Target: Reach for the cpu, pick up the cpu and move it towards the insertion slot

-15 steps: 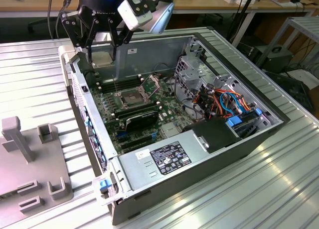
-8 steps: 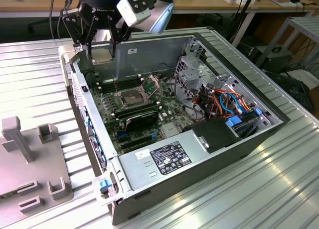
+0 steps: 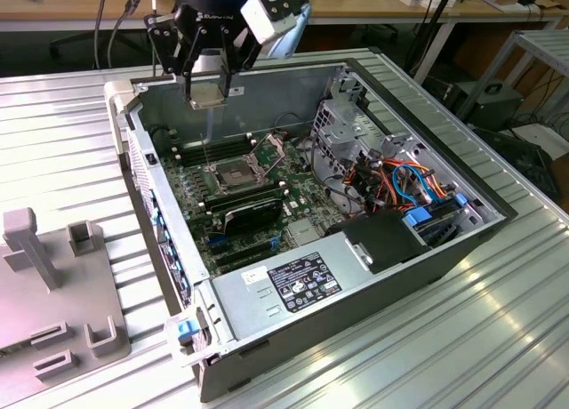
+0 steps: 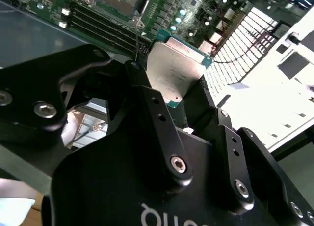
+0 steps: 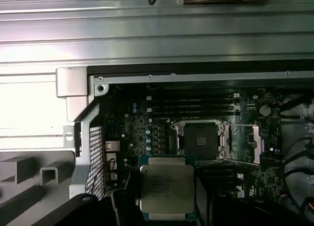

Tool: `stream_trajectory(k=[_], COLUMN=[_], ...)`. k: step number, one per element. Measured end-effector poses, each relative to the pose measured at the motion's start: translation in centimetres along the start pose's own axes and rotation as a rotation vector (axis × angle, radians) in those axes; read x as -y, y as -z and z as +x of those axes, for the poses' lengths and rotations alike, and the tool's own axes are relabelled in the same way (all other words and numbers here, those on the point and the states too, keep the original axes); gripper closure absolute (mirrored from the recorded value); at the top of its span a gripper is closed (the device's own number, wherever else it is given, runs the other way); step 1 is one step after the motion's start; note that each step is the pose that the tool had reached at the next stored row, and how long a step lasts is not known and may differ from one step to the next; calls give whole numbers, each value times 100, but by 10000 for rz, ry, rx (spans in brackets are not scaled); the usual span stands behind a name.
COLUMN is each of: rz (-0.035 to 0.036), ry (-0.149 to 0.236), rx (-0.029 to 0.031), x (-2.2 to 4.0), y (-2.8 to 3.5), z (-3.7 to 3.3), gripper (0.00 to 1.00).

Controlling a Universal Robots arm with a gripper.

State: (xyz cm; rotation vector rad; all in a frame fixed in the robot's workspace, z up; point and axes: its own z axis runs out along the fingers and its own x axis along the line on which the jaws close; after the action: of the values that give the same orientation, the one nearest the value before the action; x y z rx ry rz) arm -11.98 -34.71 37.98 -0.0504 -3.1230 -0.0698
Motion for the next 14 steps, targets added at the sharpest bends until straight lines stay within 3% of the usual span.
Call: stream_trajectory(k=[3,5,9,10,11,14], rz=[-1,-1,0,-1,0,0], ry=[-1,-1,-1,0,1,23], rx=[1,1,0,1,1,1], x=[-25,-67,-194,-272,-323,-374], y=[-27,-44,-70,-95,-118,-170], z=[-94,-207,-356,-441,-469,-524], gripper=[45,45,45,45,45,45])
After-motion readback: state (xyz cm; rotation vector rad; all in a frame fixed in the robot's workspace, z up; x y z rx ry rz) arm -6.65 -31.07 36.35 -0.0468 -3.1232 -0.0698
